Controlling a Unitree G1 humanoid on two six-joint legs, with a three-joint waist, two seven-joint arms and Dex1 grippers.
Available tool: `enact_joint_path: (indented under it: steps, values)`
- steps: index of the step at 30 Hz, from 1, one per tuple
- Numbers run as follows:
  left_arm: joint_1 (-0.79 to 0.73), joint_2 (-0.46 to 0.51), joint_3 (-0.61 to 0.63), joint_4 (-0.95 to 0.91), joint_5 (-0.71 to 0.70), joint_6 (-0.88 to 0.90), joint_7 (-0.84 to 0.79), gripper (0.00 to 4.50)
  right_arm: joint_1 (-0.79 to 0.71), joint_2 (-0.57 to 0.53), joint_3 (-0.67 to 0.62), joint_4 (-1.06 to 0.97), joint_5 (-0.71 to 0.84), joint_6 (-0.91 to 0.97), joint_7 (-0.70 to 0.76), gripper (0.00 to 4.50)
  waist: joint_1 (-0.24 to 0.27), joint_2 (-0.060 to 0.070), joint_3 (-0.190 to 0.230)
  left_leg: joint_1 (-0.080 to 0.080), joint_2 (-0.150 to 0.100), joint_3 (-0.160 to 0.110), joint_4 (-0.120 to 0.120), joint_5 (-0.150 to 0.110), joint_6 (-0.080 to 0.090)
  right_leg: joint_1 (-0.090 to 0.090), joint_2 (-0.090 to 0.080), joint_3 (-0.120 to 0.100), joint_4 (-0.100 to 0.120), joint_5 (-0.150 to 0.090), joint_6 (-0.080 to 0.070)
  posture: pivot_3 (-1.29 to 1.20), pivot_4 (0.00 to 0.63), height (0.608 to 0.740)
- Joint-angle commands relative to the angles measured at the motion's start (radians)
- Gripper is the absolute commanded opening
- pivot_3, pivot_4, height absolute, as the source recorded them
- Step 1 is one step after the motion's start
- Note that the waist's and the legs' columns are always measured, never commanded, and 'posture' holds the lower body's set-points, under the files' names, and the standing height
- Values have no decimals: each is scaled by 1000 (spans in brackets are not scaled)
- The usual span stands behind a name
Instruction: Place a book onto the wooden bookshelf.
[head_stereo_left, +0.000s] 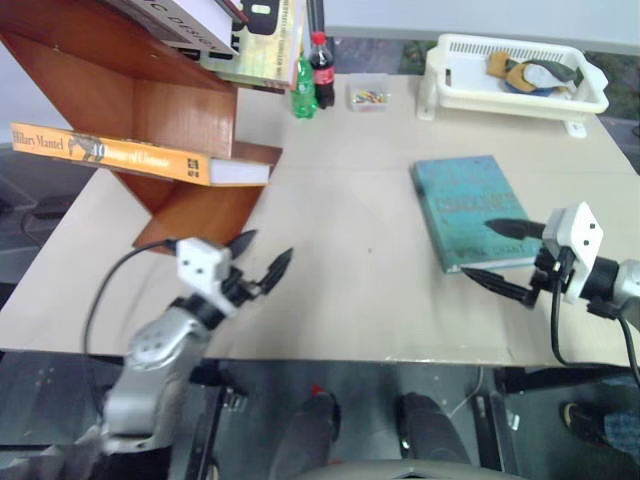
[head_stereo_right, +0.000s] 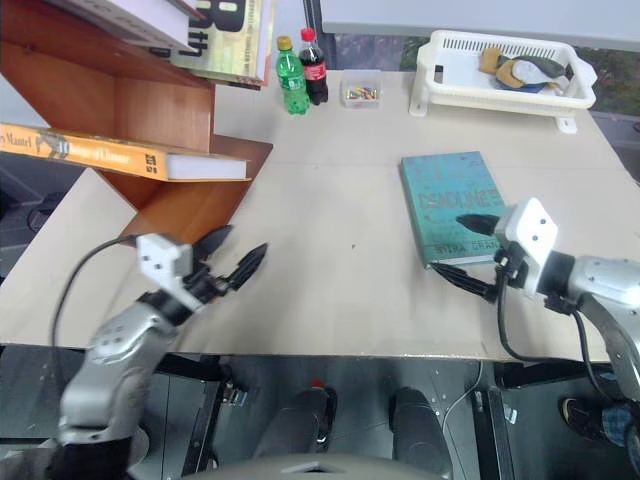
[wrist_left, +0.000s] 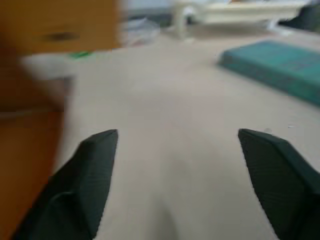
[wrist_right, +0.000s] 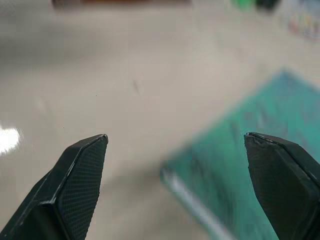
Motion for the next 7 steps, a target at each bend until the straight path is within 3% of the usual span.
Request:
enact_joint_path:
  steps: [1,7]
  values:
    - [86,75,144,-100,-87,45,-74,4255,79,-44,-141,9,-47,-56,42,4500,2,0,0,0,0,0,0,0,0,0,0,0,0,0,0,0,150,740]
    - [184,162,261,-73,-153,66,-201,4255,160,-65,-226,21,-66,-38,59,4500,0,0,0,1,2,2,0,0,0,2,-2,0,-3,-3,3,0,150,740]
